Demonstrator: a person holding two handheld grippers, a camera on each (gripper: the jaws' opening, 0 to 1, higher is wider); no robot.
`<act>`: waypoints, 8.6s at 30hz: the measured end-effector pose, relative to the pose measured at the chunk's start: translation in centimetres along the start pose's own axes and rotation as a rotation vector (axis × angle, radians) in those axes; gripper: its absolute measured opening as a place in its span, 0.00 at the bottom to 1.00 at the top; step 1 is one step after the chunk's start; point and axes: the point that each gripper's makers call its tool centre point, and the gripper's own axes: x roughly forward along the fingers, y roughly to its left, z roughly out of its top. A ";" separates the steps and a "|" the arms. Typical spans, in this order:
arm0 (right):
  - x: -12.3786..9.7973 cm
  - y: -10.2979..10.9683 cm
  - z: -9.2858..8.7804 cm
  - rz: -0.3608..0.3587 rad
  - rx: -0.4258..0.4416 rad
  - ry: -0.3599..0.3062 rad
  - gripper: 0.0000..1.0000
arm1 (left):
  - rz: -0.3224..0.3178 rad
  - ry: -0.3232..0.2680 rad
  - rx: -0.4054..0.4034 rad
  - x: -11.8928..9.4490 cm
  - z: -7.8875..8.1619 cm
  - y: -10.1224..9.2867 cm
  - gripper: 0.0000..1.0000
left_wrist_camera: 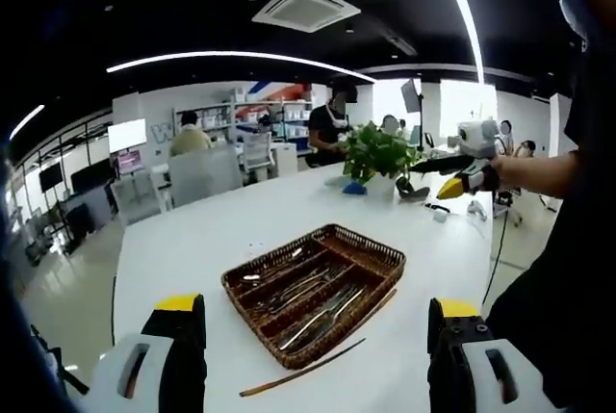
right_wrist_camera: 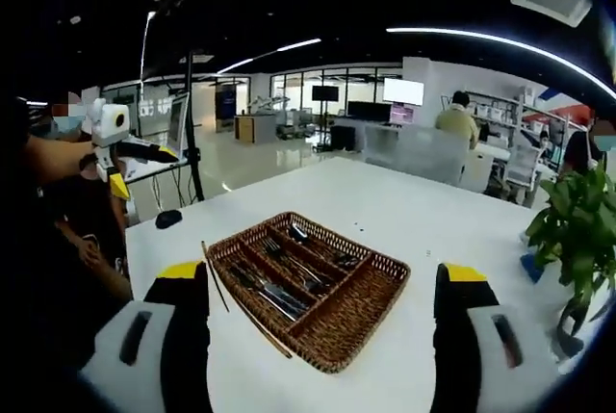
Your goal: Arrange the knives, forks, and spoons in their matching storage slots by inserting each utensil handle-first until every utensil is classified and aligned in the correct compartment
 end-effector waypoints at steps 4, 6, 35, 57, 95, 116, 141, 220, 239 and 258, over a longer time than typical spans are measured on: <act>-0.7 -0.4 -0.3 -0.015 -0.009 0.015 0.99 | 0.009 0.035 -0.004 -0.3 -1.7 0.5 1.00; -0.8 -0.6 -0.6 -0.015 -0.010 0.027 0.99 | 0.015 0.041 -0.008 -0.5 -1.9 0.9 1.00; 1.3 2.3 -4.9 0.099 -0.019 0.162 0.94 | 0.028 0.098 0.018 -1.2 -2.2 2.4 1.00; 4.8 6.7 -13.5 0.266 0.014 0.289 0.58 | 0.045 0.125 -0.007 -2.8 -3.5 1.4 1.00; 9.8 8.9 -21.1 0.329 0.028 0.432 0.19 | 0.073 0.183 -0.027 -4.2 -4.9 2.6 1.00; 9.5 11.8 -21.0 0.502 -0.349 0.383 0.04 | 0.090 0.182 -0.027 -5.0 -4.9 2.3 1.00; 6.0 11.9 -13.2 0.453 -0.188 0.318 0.02 | 0.069 0.121 -0.015 -2.7 -2.9 1.3 1.00; 8.0 -4.3 -9.4 -0.306 0.252 0.340 0.01 | 0.047 0.124 -0.023 -1.7 -3.2 3.0 1.00; 9.1 -4.4 -10.4 -0.322 0.280 0.370 0.01 | 0.041 0.134 -0.042 -1.1 -4.0 4.0 1.00; 9.8 -2.9 -14.3 -0.321 0.313 0.432 0.02 | 0.051 0.141 -0.051 -2.0 -4.5 4.1 1.00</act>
